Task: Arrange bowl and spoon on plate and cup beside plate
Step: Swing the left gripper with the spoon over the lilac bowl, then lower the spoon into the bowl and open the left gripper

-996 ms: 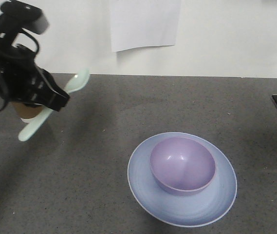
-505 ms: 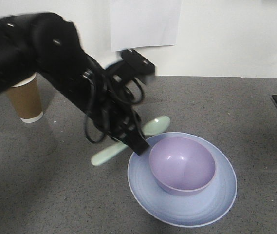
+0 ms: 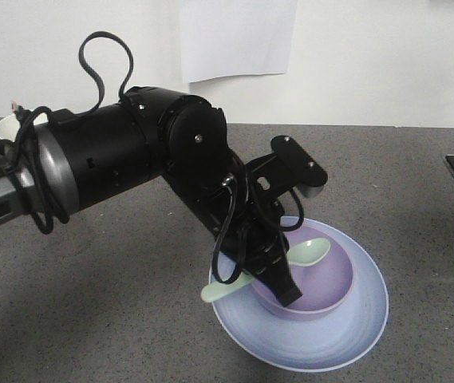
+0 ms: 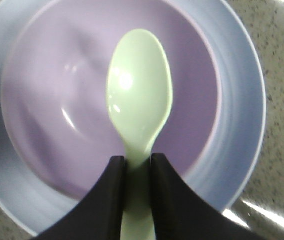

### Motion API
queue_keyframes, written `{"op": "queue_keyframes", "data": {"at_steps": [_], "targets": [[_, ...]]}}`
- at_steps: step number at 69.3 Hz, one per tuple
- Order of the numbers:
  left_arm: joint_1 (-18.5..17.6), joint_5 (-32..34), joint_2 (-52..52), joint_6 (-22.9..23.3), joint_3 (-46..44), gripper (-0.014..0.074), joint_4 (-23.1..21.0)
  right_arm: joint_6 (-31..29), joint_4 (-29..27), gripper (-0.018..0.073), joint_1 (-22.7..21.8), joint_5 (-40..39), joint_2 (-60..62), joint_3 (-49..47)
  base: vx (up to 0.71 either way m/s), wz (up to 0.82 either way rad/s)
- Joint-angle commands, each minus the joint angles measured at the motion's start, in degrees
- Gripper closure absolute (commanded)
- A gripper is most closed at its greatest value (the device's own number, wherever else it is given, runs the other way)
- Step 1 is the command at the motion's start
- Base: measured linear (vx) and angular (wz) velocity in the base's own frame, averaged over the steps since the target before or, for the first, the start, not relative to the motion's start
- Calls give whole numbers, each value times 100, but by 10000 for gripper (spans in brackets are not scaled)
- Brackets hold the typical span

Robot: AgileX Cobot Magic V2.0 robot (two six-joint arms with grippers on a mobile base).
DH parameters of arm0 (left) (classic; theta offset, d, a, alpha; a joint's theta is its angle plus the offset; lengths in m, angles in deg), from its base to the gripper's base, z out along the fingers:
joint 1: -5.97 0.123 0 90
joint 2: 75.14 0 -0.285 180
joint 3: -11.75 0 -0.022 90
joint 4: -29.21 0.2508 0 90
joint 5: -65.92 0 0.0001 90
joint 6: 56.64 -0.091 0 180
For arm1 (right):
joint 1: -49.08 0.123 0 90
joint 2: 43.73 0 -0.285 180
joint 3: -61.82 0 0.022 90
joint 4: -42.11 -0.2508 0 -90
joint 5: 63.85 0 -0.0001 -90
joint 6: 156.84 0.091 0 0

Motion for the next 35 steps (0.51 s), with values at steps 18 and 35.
{"op": "queue_keyframes", "data": {"at_steps": [18,35], "targets": [[-62,106,-88,16,-754,604,-105,0,23,95,-18,-353,30,-160,0,0],[-56,-154,-265,448,-778,604,443,0,23,95,-18,-353,30,-160,0,0]]}}
